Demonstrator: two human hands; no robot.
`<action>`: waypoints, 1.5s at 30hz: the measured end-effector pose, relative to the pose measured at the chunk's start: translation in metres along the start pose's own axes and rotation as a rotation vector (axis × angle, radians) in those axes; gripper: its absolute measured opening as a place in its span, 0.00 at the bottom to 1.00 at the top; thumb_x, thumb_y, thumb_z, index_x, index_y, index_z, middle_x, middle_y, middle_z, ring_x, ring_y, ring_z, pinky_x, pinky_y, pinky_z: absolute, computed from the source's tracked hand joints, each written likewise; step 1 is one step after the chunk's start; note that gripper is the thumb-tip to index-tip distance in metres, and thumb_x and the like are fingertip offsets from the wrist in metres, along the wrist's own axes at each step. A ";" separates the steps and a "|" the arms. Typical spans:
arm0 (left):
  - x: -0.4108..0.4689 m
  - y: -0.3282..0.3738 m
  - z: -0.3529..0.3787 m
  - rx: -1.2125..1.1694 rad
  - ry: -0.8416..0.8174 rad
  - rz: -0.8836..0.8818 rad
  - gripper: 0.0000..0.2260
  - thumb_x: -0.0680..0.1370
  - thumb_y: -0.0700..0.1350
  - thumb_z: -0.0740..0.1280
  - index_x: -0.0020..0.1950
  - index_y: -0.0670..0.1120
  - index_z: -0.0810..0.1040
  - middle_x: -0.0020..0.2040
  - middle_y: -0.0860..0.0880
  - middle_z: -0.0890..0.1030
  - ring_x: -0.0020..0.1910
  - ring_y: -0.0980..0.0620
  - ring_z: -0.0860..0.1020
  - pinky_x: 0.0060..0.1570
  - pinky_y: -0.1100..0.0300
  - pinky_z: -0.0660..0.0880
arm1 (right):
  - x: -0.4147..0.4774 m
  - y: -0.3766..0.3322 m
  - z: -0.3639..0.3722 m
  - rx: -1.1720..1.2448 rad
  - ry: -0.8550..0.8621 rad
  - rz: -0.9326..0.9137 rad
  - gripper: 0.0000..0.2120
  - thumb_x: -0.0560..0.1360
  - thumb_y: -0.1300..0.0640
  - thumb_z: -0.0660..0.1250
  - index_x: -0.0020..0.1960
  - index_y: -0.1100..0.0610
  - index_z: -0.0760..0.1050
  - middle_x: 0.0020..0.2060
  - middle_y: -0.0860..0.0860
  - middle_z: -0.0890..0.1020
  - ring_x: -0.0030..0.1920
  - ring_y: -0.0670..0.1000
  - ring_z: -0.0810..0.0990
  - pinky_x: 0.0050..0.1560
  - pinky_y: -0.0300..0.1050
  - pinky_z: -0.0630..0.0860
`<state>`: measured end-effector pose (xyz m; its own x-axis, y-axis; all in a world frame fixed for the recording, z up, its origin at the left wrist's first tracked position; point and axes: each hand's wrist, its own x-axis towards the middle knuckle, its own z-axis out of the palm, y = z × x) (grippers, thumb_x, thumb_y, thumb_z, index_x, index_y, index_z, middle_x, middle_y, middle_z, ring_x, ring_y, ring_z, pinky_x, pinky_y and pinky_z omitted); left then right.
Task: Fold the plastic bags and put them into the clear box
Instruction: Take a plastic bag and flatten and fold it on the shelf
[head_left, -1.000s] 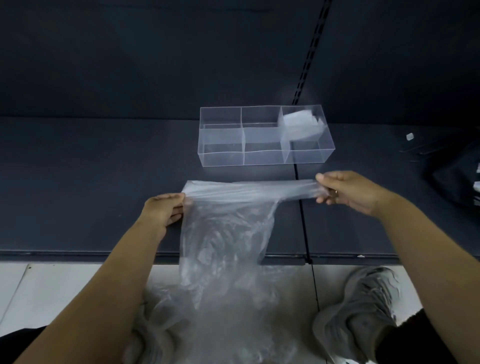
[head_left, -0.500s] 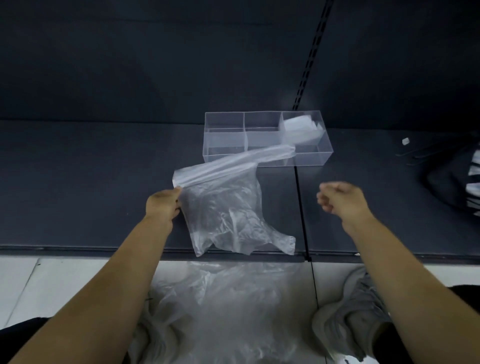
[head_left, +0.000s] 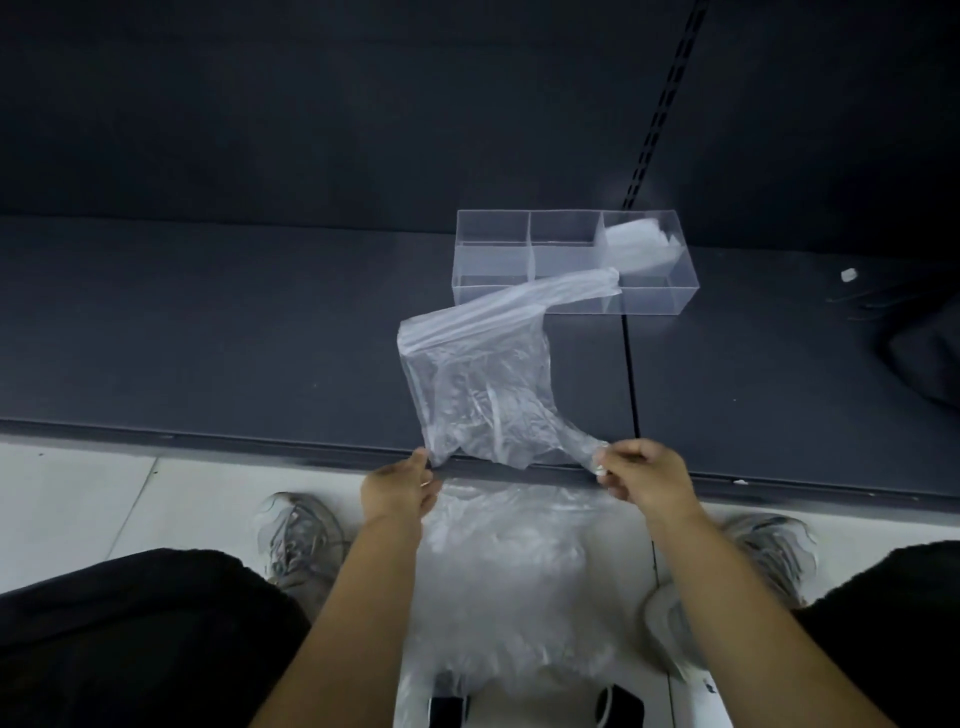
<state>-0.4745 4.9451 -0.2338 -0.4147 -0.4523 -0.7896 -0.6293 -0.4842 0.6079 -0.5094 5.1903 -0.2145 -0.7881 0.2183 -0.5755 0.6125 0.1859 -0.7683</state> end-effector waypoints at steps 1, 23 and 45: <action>-0.004 -0.001 0.000 -0.054 -0.043 -0.054 0.09 0.79 0.43 0.67 0.39 0.42 0.76 0.35 0.45 0.77 0.34 0.50 0.77 0.33 0.61 0.74 | -0.001 -0.001 0.001 0.057 0.018 0.001 0.02 0.74 0.64 0.70 0.46 0.63 0.79 0.33 0.55 0.81 0.32 0.49 0.78 0.33 0.37 0.76; 0.004 0.013 -0.007 -0.101 -0.081 0.058 0.09 0.75 0.33 0.69 0.40 0.44 0.74 0.30 0.47 0.79 0.26 0.55 0.75 0.24 0.69 0.72 | 0.030 -0.023 -0.061 0.181 0.027 0.175 0.06 0.81 0.63 0.60 0.45 0.59 0.72 0.37 0.56 0.78 0.37 0.49 0.77 0.40 0.40 0.73; 0.042 0.029 0.057 1.232 0.060 1.222 0.21 0.84 0.43 0.51 0.76 0.41 0.58 0.77 0.46 0.58 0.77 0.49 0.52 0.75 0.53 0.43 | 0.012 -0.046 0.089 -0.712 0.091 -0.792 0.21 0.80 0.60 0.59 0.73 0.59 0.65 0.73 0.56 0.65 0.74 0.55 0.60 0.76 0.48 0.53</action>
<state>-0.5476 4.9552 -0.2539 -0.9896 -0.1307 0.0607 -0.0999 0.9256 0.3652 -0.5527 5.0991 -0.2115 -0.9876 -0.1444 0.0616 -0.1541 0.8162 -0.5568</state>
